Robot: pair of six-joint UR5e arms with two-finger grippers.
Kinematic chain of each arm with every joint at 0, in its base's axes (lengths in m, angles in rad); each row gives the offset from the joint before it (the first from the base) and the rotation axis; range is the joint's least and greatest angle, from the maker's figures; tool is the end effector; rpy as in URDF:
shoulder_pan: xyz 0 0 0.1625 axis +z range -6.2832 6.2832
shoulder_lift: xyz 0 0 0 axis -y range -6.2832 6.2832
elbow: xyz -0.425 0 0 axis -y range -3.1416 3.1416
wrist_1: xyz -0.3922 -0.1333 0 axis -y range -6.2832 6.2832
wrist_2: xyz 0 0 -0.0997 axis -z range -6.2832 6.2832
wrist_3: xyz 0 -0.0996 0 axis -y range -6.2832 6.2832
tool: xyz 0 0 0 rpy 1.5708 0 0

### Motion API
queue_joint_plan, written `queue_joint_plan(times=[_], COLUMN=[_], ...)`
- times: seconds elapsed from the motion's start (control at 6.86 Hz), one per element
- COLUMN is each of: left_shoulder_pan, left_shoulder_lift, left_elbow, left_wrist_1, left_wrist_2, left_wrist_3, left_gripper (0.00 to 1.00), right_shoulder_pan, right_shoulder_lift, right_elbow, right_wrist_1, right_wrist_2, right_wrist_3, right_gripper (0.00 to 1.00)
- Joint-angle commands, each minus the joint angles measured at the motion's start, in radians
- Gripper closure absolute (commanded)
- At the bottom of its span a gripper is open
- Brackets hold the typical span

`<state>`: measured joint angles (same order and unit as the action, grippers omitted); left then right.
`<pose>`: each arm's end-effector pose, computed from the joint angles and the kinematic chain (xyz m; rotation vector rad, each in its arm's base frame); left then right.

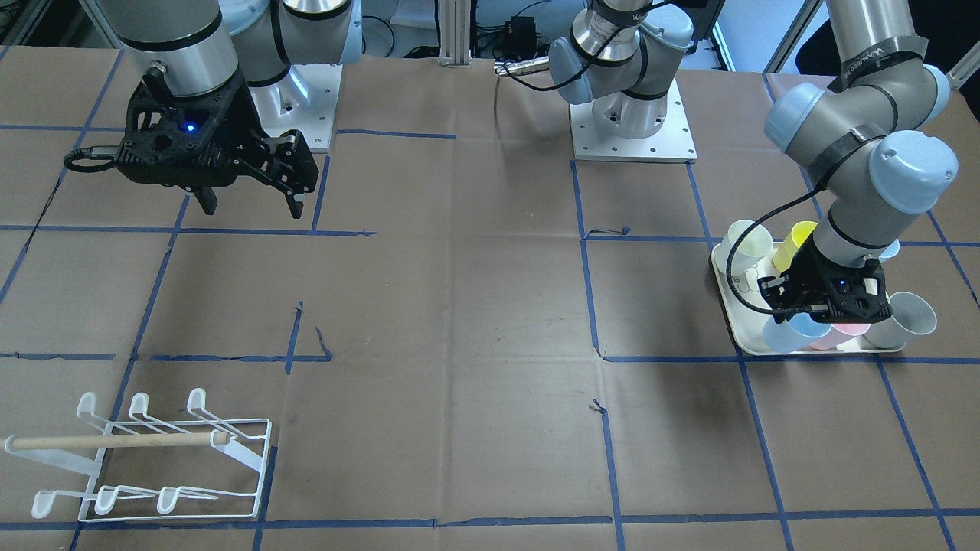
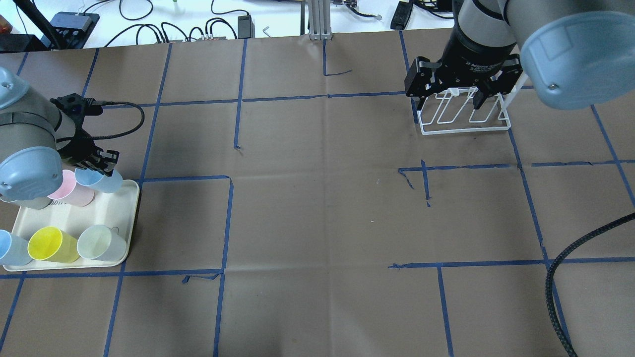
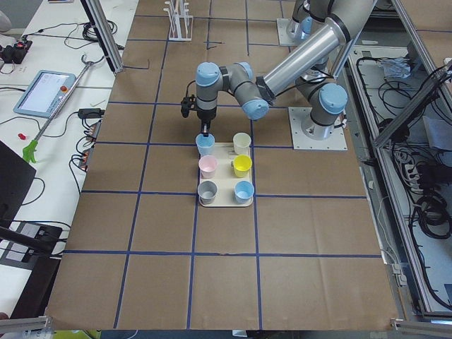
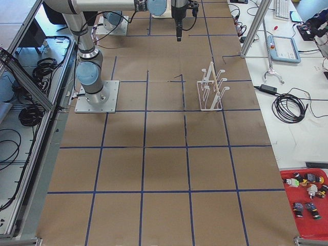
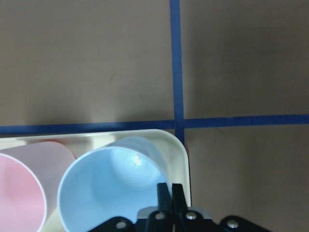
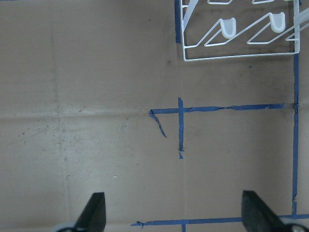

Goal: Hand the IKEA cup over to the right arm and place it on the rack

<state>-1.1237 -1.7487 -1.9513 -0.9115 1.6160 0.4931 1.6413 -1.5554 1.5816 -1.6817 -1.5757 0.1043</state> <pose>0.1074 -0.5219 0.2840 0.0668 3.0531 -0.1062 0.1682 -0.4958 0.4864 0.0533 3.1358 -0.1331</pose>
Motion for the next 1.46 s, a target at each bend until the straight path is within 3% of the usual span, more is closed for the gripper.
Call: queue_joint_plan(times=[0.0, 0.15, 0.29, 0.58, 0.73, 0.87, 1.02, 1.17, 1.31], left_shoulder_pan=[-0.014, -0.028, -0.047, -0.071, -0.073, -0.076, -0.09, -0.105, -0.128], left_shoulder_lift=[0.029, 0.028, 0.017, 0.02, 0.021, 0.017, 0.017, 0.021, 0.037], left_elbow=[0.175, 0.298, 0.399, 0.428, 0.427, 0.417, 0.393, 0.343, 0.283], left_wrist_1=[-0.202, -0.34, -0.427, -0.423, -0.374, -0.277, -0.214, -0.085, 0.045], left_wrist_2=[-0.005, -0.008, -0.04, -0.23, -0.399, -0.523, -0.633, -0.725, -0.754], left_wrist_3=[-0.011, -0.014, -0.018, -0.013, -0.011, -0.008, -0.001, 0.04, 0.057], left_gripper=[1.0, 1.0, 1.0, 1.0, 1.0, 1.0, 1.0, 1.0, 1.0], right_shoulder_pan=[0.0, 0.0, 0.0, 0.005, 0.008, 0.008, 0.006, 0.006, 0.006], right_shoulder_lift=[0.0, 0.0, 0.009, -0.001, -0.005, -0.003, -0.003, 0.011, 0.014], right_elbow=[0.0, 0.001, 0.018, 0.174, 0.271, 0.34, 0.398, 0.435, 0.474], right_wrist_1=[-0.004, -0.027, -0.136, -0.45, -0.619, -0.824, -0.955, -1.099, -1.248], right_wrist_2=[0.003, 0.011, 0.043, 0.133, 0.199, 0.273, 0.311, 0.392, 0.439], right_wrist_3=[0.0, 0.003, 0.026, 0.174, 0.255, 0.317, 0.363, 0.496, 0.678], right_gripper=[0.0, 0.0, 0.0, 0.0, 0.0, 0.0, 0.0, 0.0, 0.0])
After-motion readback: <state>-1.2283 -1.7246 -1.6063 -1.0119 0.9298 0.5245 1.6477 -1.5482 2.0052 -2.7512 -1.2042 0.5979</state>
